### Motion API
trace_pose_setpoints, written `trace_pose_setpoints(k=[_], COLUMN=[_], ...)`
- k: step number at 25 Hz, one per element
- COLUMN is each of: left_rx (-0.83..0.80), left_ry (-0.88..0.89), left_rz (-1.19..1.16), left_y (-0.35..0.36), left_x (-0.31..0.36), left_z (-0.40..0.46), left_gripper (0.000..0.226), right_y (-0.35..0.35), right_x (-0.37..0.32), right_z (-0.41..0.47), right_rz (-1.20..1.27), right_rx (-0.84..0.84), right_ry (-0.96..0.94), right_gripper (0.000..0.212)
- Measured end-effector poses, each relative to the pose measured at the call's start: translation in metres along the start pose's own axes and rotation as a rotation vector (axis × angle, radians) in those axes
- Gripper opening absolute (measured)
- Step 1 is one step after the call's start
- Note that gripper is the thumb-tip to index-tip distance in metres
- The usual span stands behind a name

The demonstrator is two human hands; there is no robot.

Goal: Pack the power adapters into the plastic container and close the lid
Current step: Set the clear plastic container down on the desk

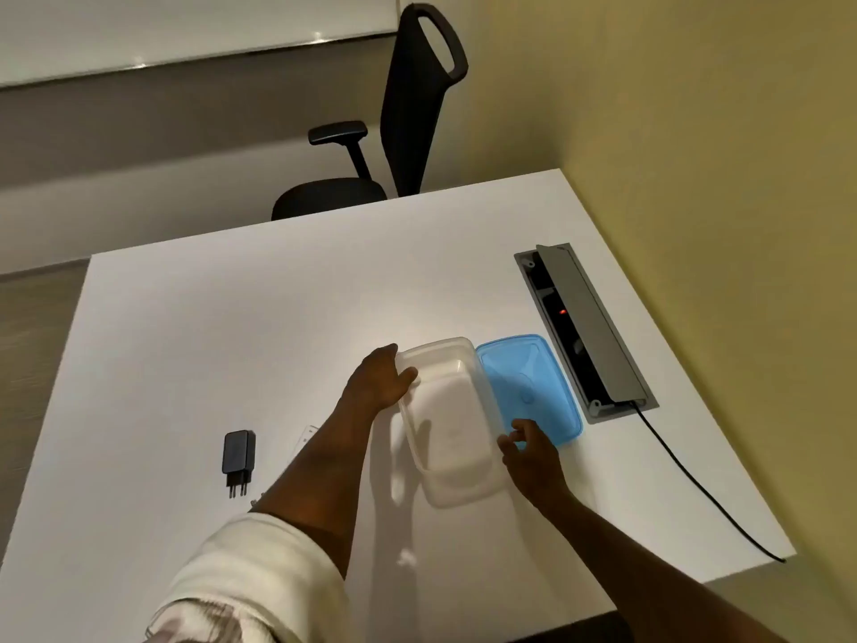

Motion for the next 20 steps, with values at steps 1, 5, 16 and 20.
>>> trace_pose_setpoints(k=[1, 5, 16, 20], left_rx=[0.006, 0.036, 0.173, 0.175], left_ry=[0.005, -0.024, -0.196, -0.22], left_rz=[0.001, -0.033, -0.387, -0.521], left_y=[0.001, 0.003, 0.014, 0.035], left_x=[0.001, 0.0, -0.071, -0.096], left_z=[0.002, -0.001, -0.085, -0.131], left_gripper=[0.069, 0.063, 0.023, 0.021], right_y=[0.001, 0.001, 0.006, 0.005], right_x=[0.002, 0.002, -0.003, -0.018], right_z=[0.003, 0.004, -0.006, -0.008], right_rz=[0.055, 0.127, 0.098, 0.031], right_rx=[-0.012, -0.051, -0.074, -0.056], right_ry=[0.02, 0.033, -0.03, -0.08], right_gripper=[0.031, 0.008, 0.023, 0.026])
Point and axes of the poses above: each hand's wrist, its own z-axis towards the middle knuckle, its own y-axis out of the palm, x = y × z, the point moved 5 cm from there along z, towards the middle knuckle, and after that the axes turned 1 degree about -x, right-handed, at the moved point
